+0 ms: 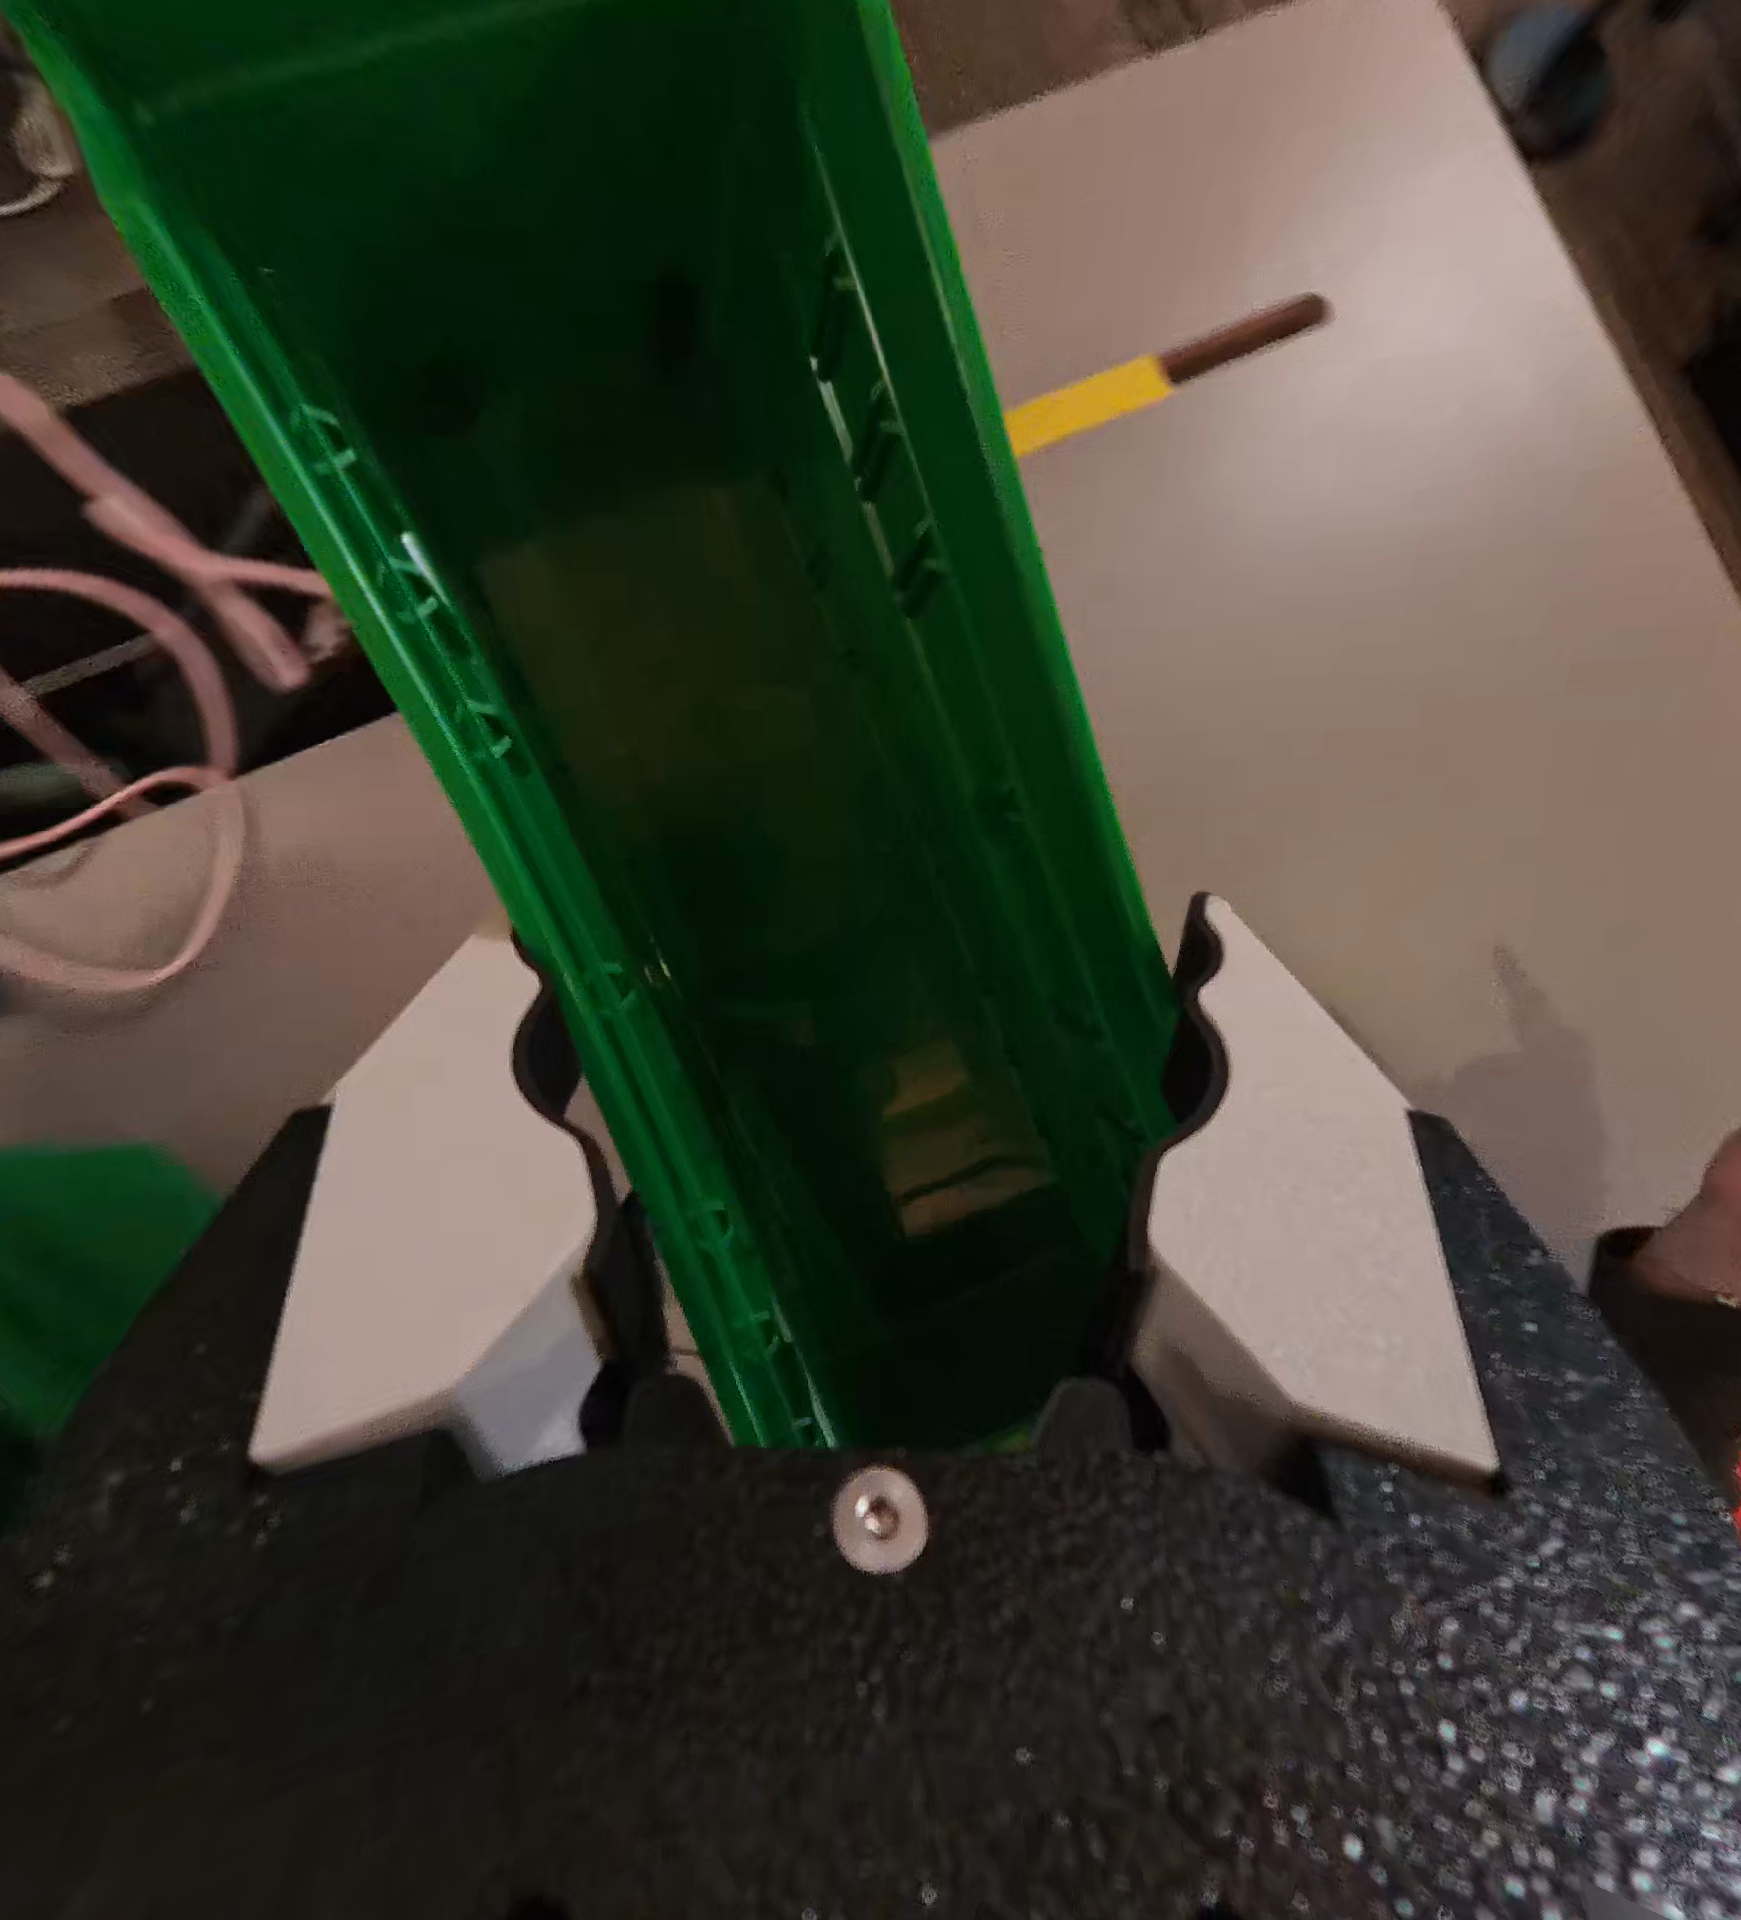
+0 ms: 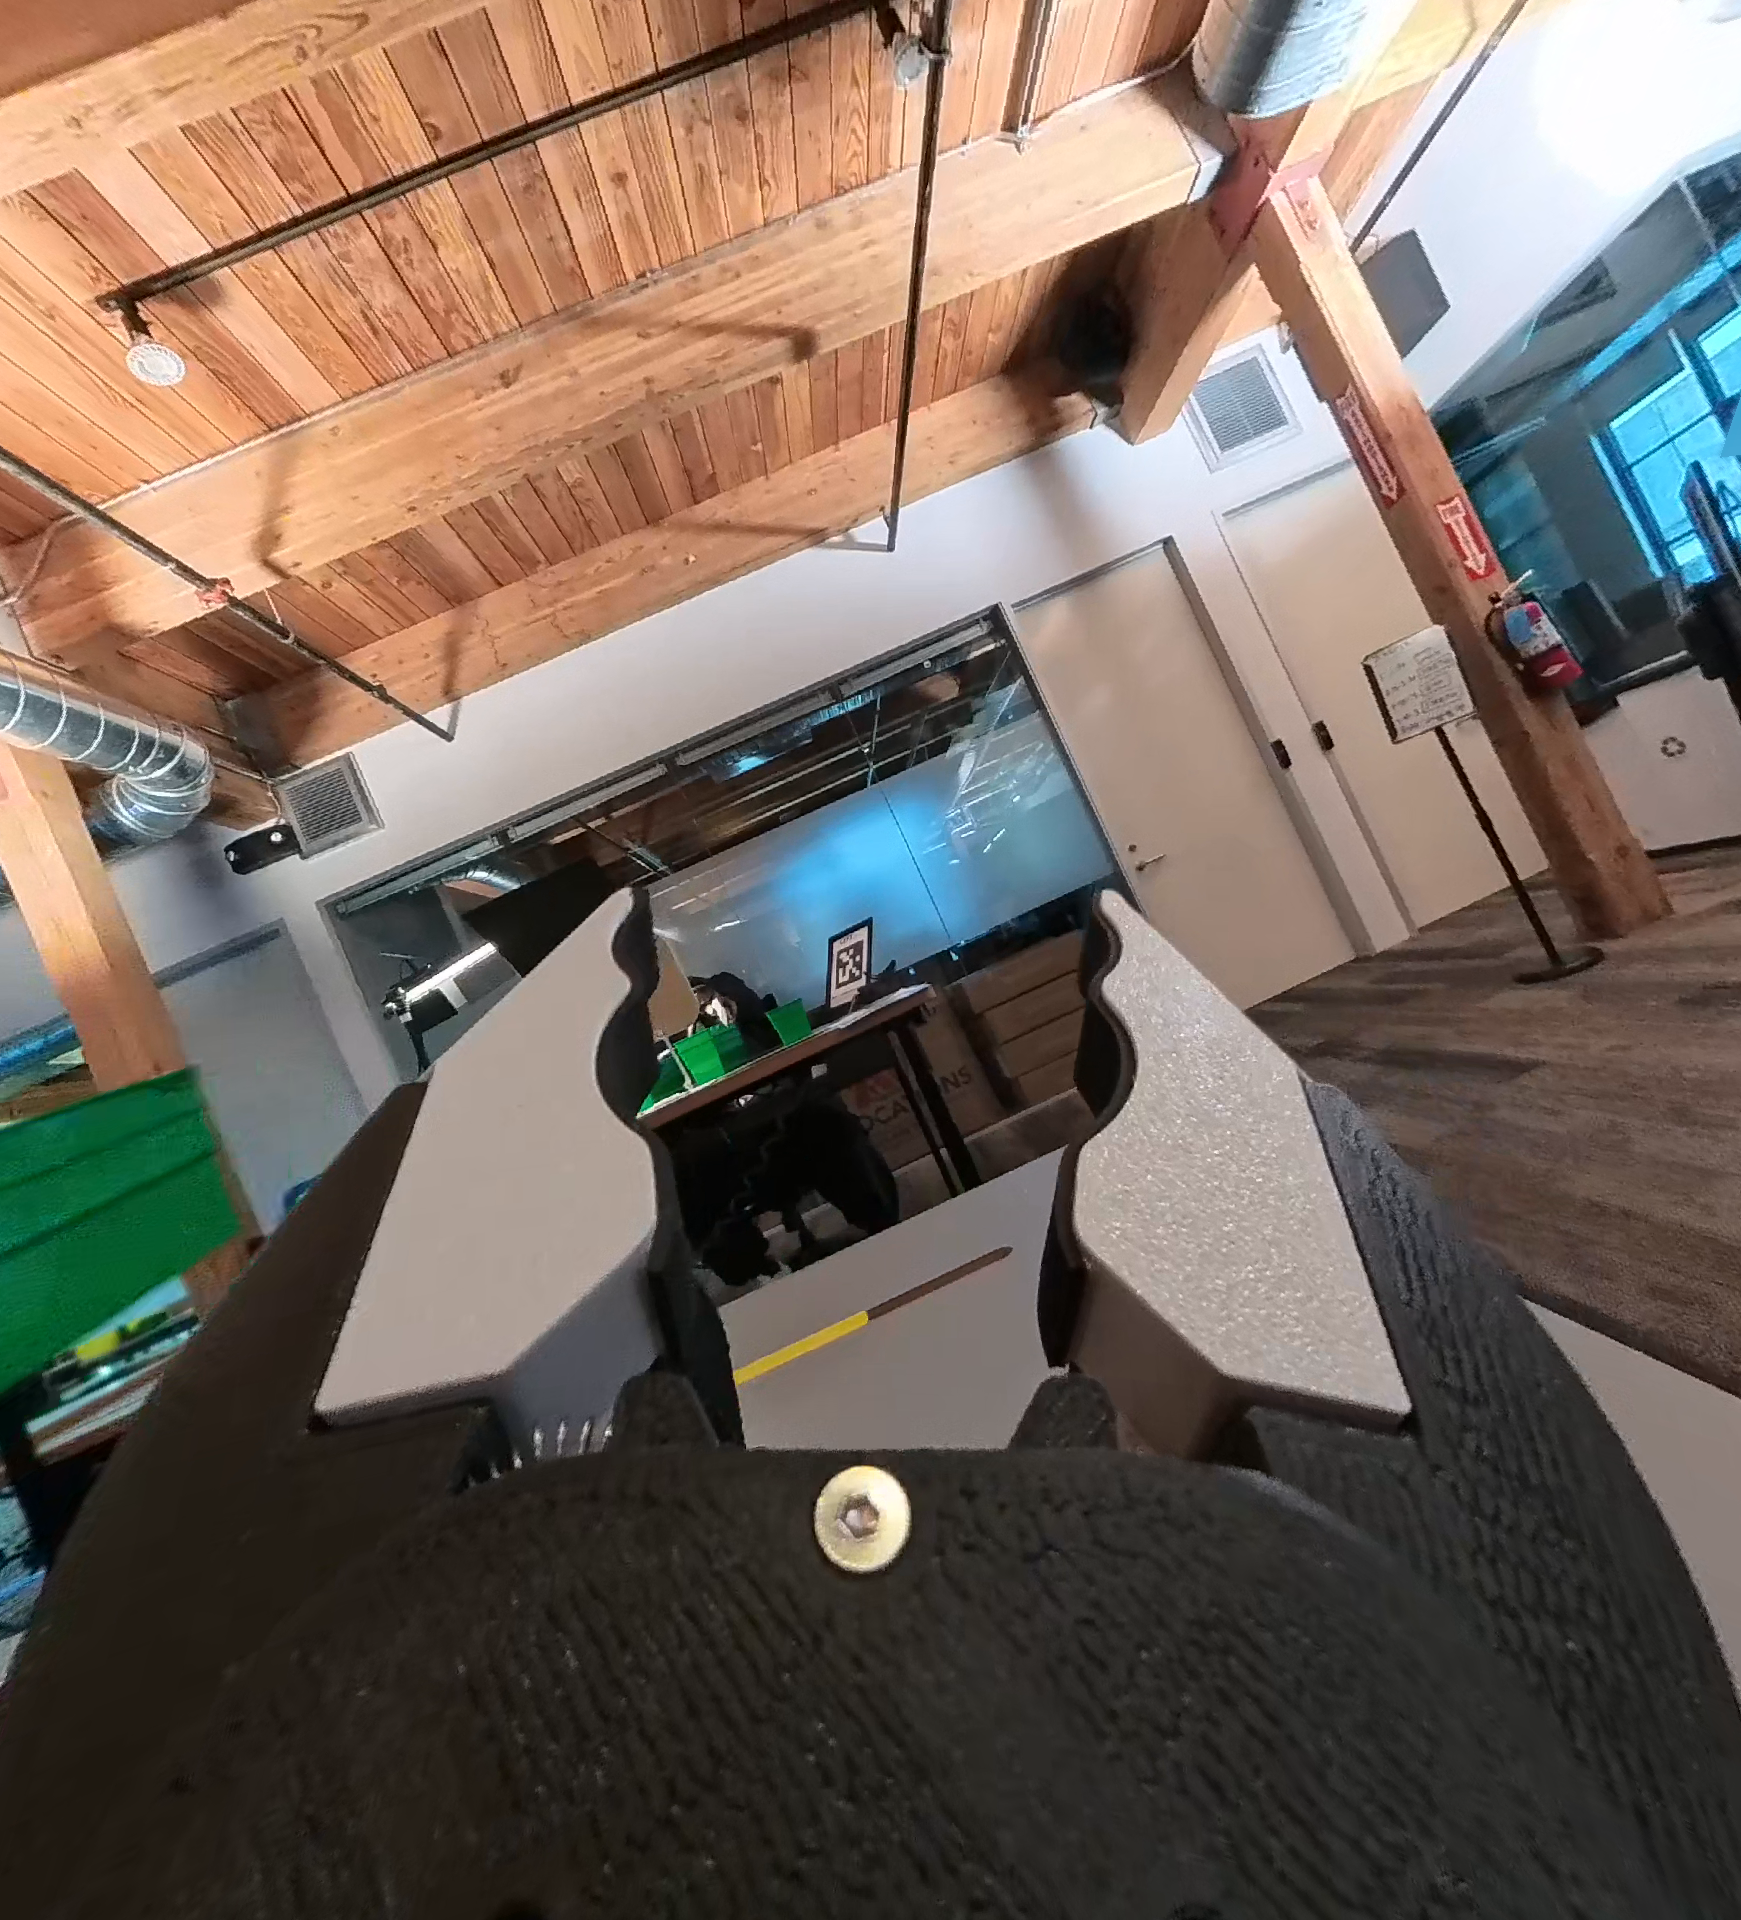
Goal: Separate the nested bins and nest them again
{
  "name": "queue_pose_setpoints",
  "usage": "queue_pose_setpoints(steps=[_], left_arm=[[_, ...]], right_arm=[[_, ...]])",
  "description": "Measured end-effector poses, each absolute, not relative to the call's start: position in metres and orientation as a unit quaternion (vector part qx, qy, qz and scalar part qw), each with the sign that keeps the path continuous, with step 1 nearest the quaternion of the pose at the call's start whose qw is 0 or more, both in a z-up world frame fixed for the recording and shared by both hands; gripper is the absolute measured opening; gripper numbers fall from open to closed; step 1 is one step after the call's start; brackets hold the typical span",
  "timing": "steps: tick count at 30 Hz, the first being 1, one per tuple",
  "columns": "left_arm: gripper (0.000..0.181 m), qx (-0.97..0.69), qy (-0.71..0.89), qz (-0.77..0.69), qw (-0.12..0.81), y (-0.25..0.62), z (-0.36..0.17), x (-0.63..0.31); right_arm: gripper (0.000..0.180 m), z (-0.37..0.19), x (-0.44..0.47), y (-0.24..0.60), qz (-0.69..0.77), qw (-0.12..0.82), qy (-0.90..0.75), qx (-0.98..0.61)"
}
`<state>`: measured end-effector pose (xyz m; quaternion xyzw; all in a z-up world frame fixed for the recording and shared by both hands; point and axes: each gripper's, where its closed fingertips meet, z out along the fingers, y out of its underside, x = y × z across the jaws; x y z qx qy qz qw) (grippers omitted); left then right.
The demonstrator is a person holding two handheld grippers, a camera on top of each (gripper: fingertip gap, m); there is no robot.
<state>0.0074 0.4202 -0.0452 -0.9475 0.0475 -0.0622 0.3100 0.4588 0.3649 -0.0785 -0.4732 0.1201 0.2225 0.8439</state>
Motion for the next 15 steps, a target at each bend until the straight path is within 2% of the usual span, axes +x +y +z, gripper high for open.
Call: queue_pose_setpoints(steps=[7,15], left_arm=[[0.115,-0.940,-0.091,-0.018,0.328,0.335,-0.007,-0.139],[0.116,-0.934,-0.189,-0.036,0.301,0.268,-0.036,-0.222]], right_arm=[[0.081,-0.082,0.460,0.367,0.233,0.837,0.127,-0.478],[0.081,-0.085,0.460,0.370,0.238,0.832,0.131,-0.483]])
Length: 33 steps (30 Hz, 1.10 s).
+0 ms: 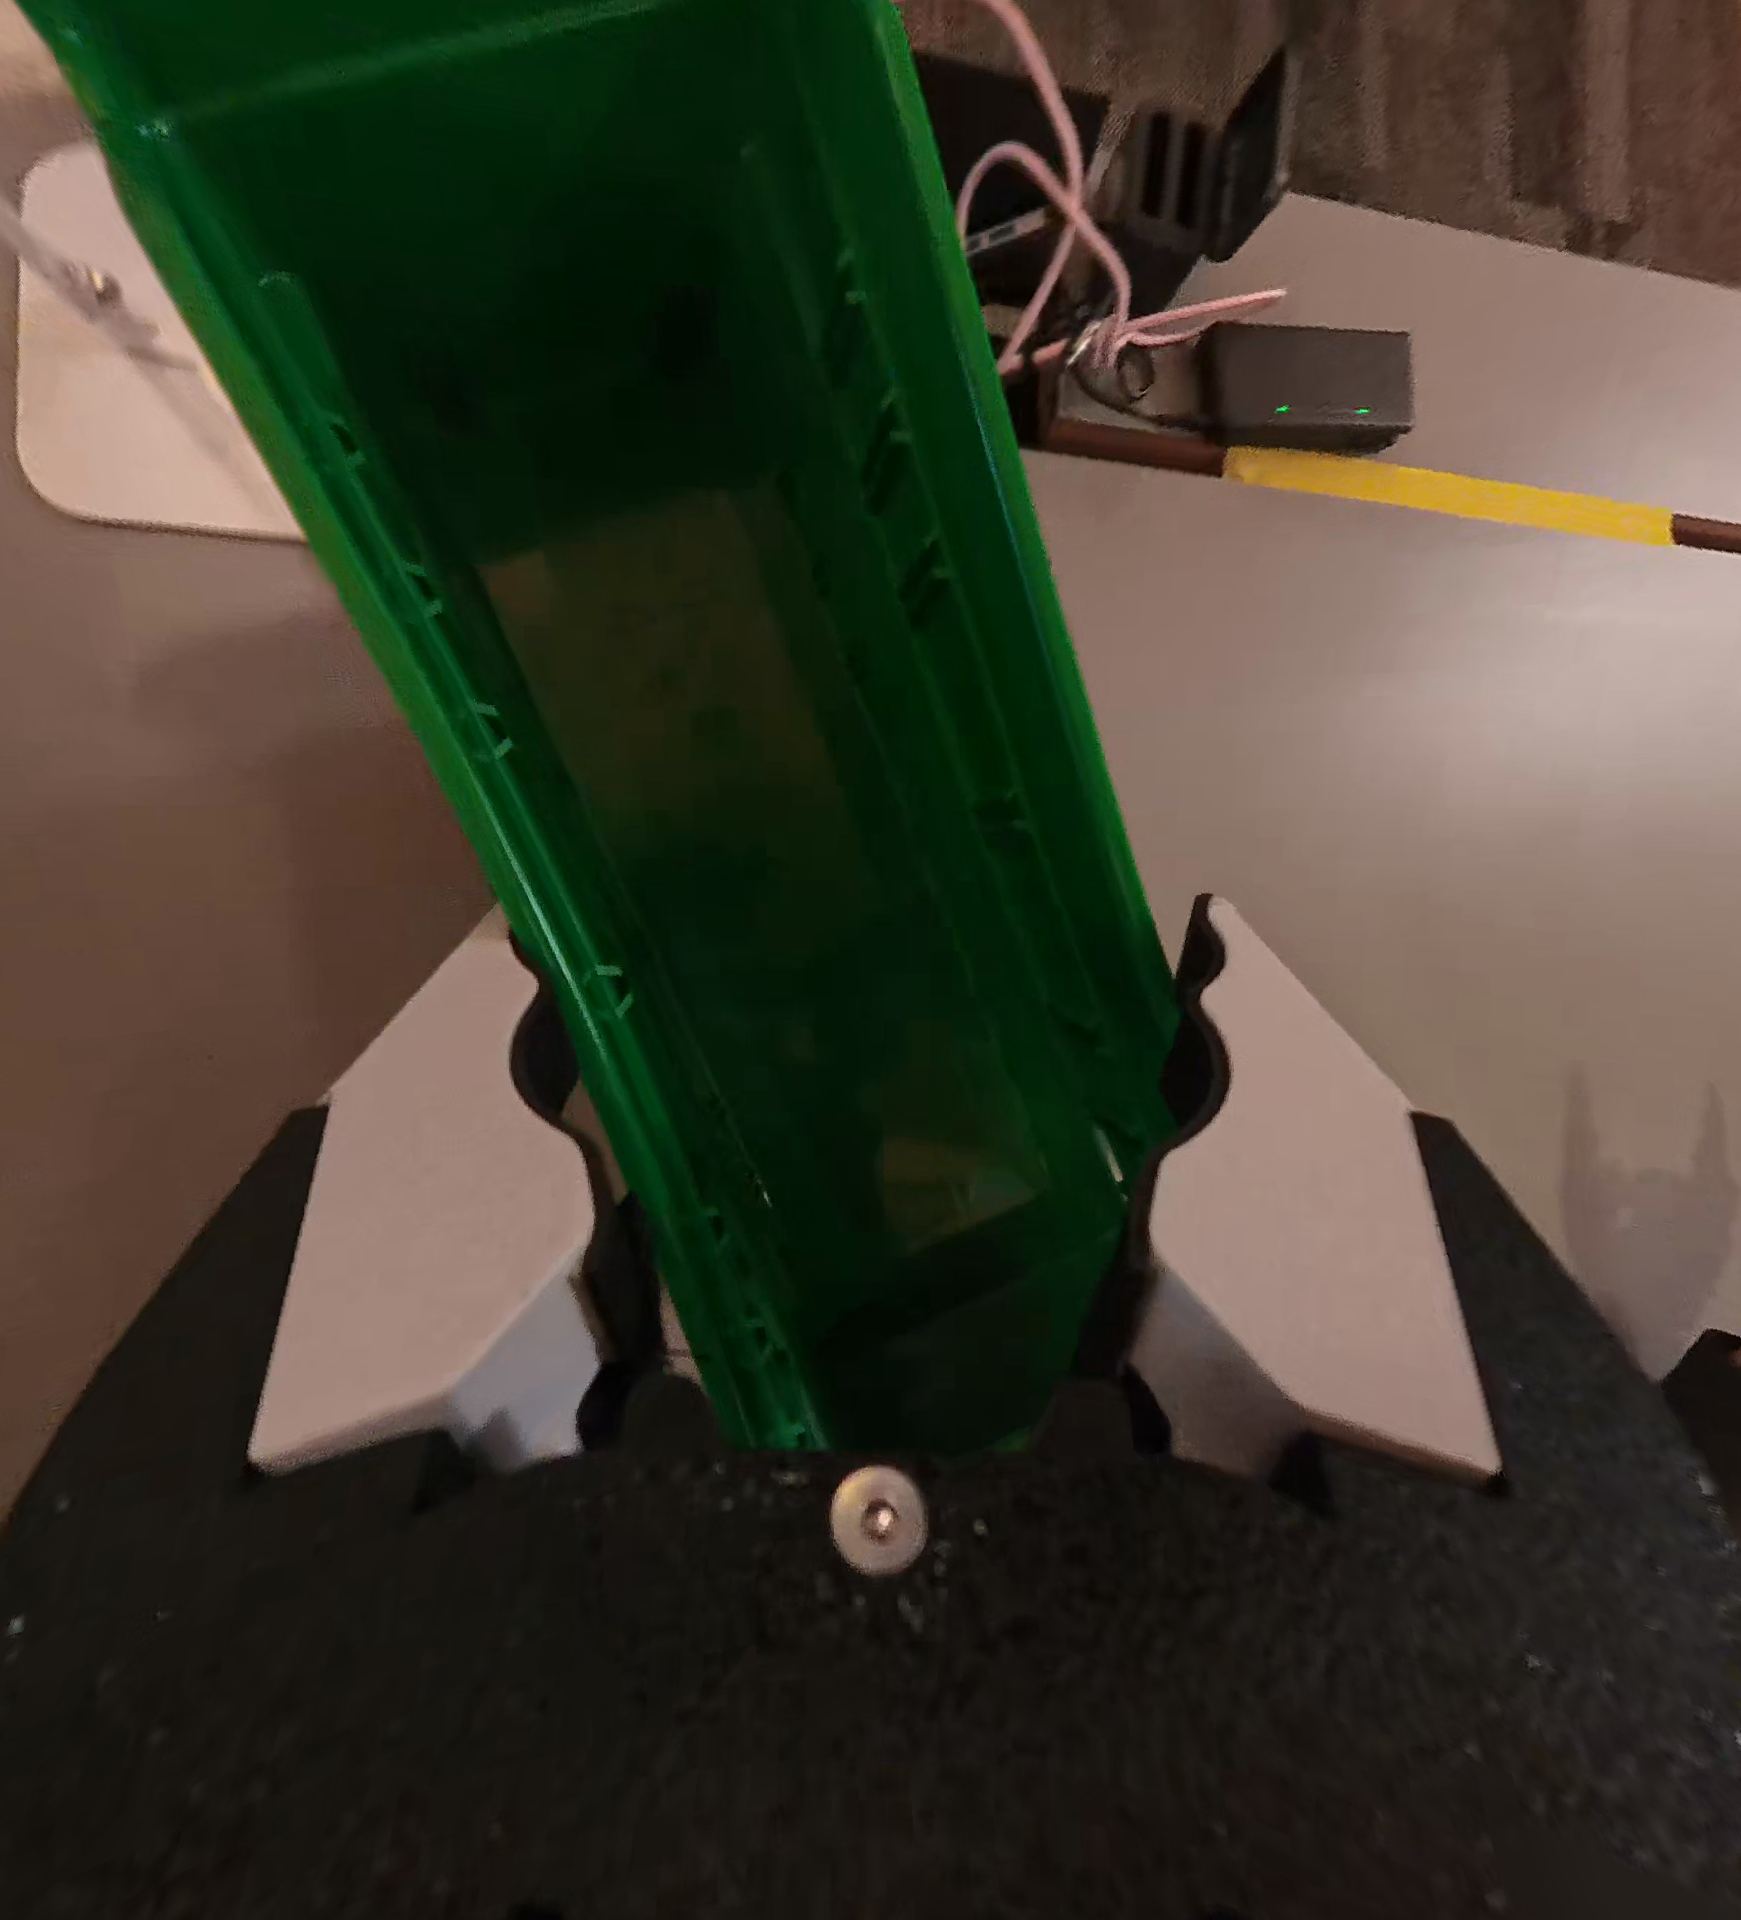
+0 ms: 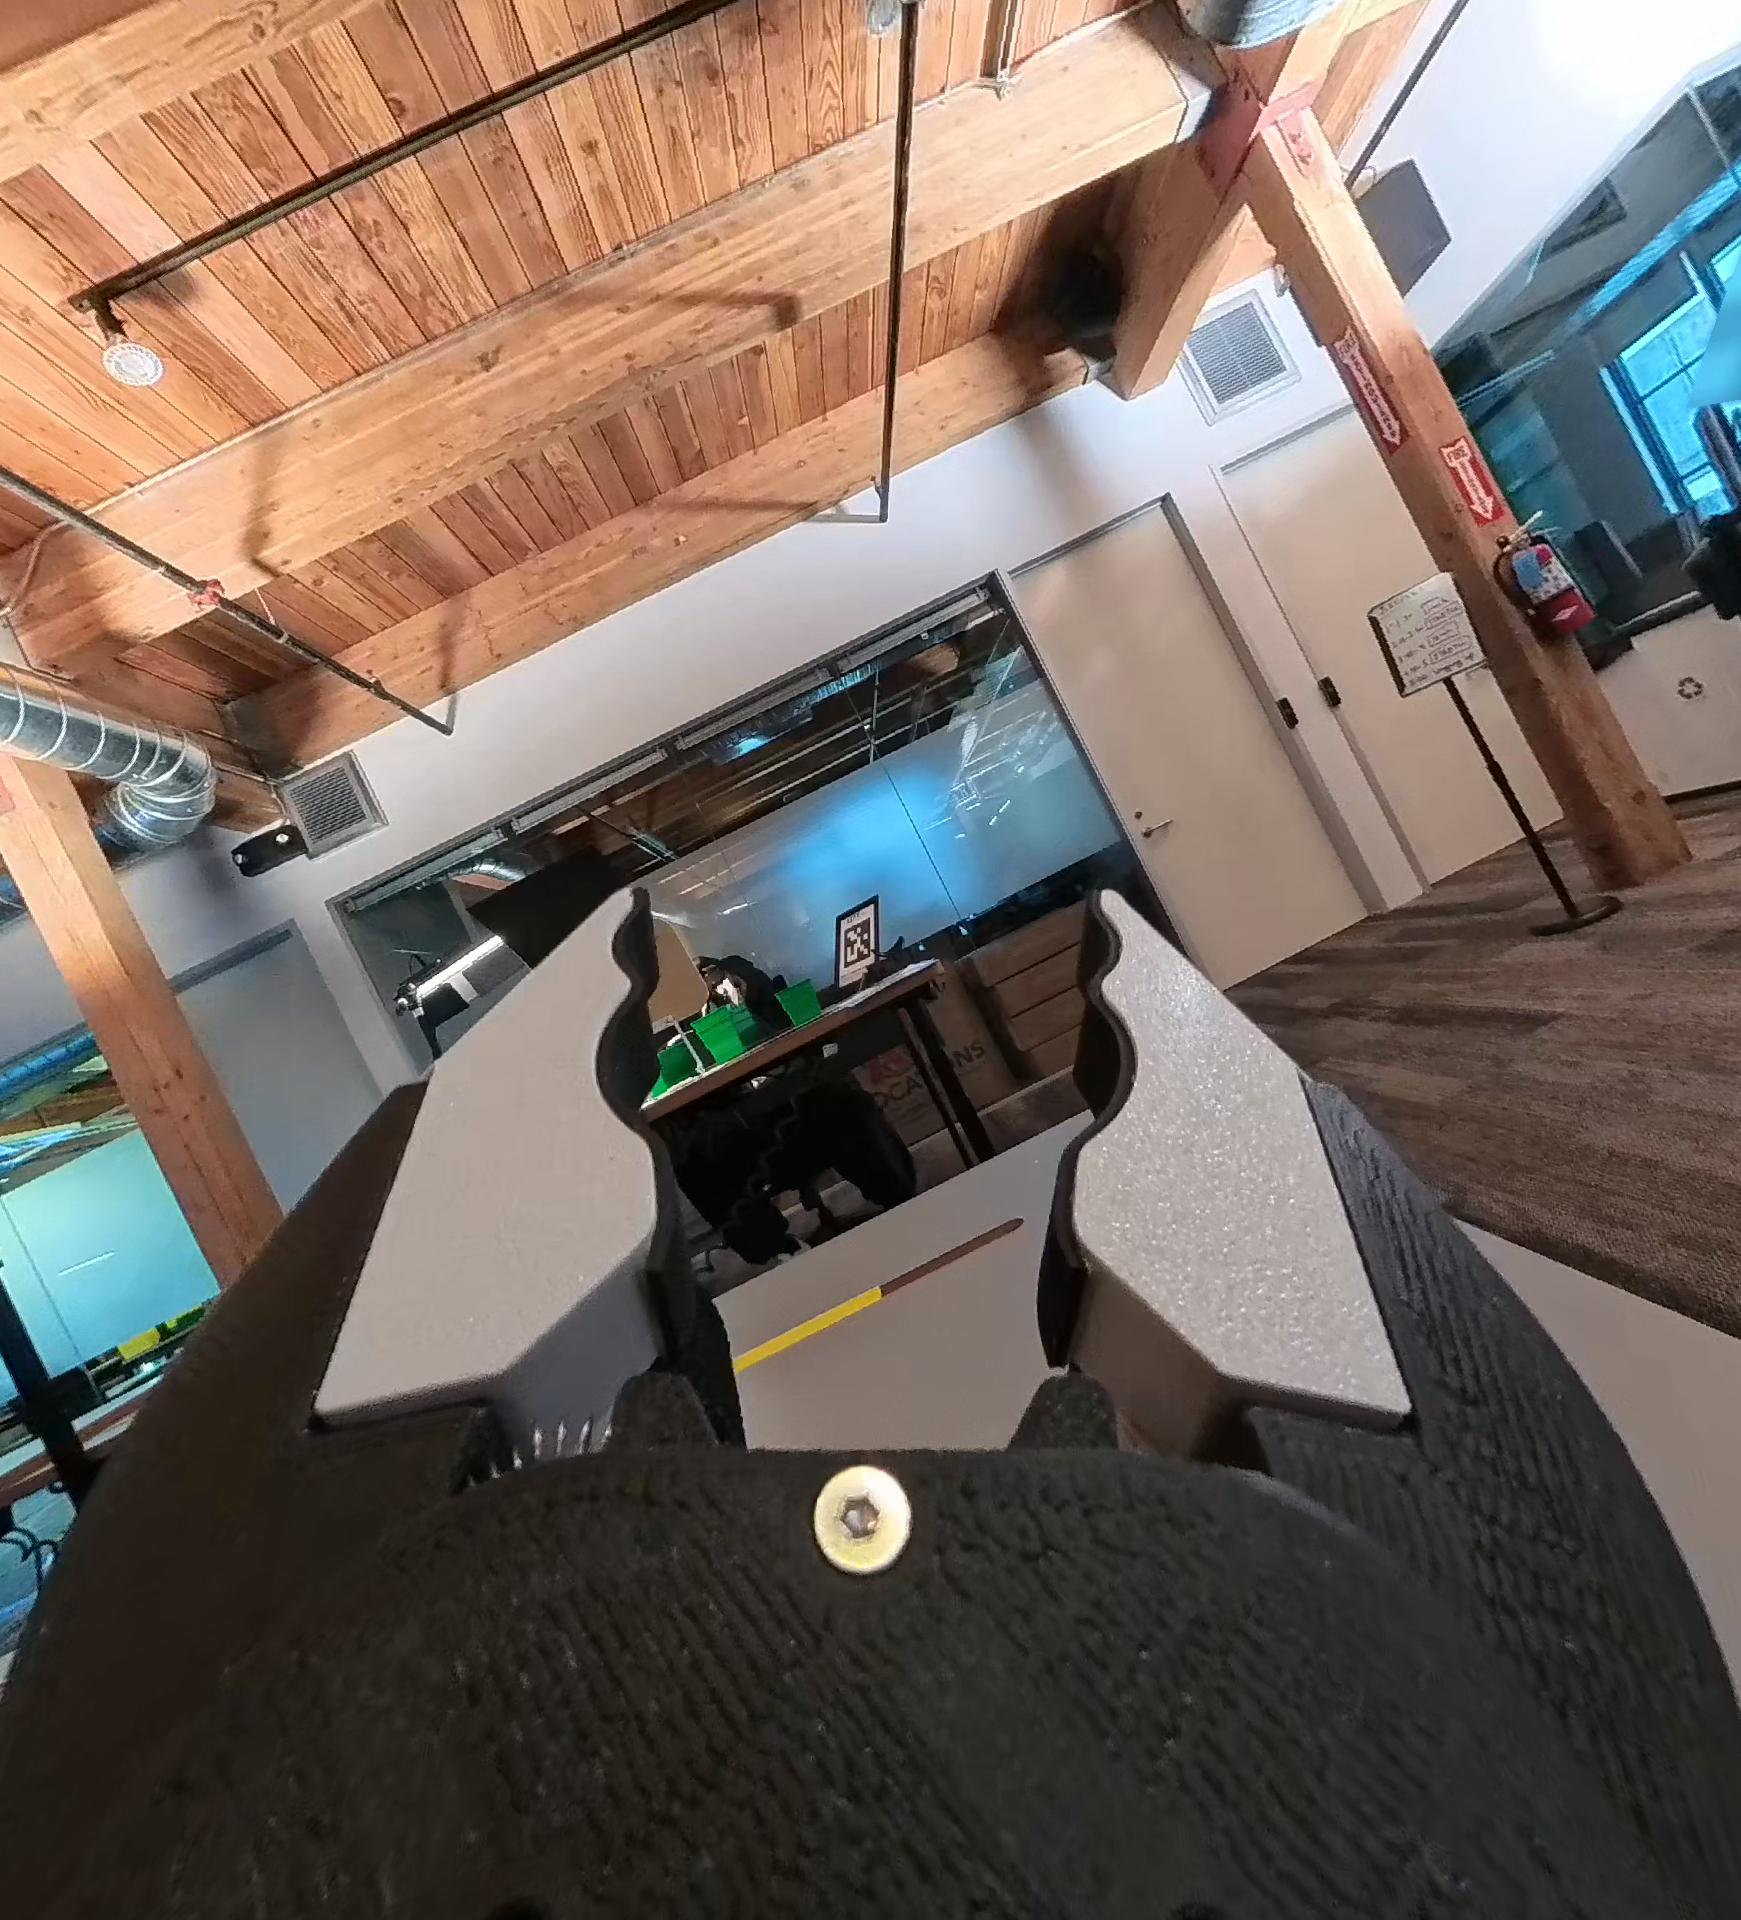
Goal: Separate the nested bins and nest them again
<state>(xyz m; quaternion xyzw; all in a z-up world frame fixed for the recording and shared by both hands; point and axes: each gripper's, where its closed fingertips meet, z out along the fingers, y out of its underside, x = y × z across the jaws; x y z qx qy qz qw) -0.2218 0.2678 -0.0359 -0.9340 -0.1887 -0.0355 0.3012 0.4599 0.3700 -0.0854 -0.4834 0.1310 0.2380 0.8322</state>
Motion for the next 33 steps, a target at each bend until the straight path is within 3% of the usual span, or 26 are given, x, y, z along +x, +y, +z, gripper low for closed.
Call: queue_pose_setpoints(steps=[12,25,33], left_arm=[[0.116,-0.943,-0.225,-0.050,0.239,0.258,-0.104,-0.235],[0.117,-0.942,-0.224,-0.024,0.247,0.267,-0.145,-0.245],[0.139,-0.931,-0.198,0.004,0.307,0.270,-0.155,-0.253]], right_arm=[[0.081,-0.090,0.458,0.374,0.236,0.826,0.129,-0.496],[0.081,-0.091,0.454,0.376,0.233,0.823,0.126,-0.502],[0.082,-0.090,0.451,0.376,0.227,0.825,0.120,-0.504]])
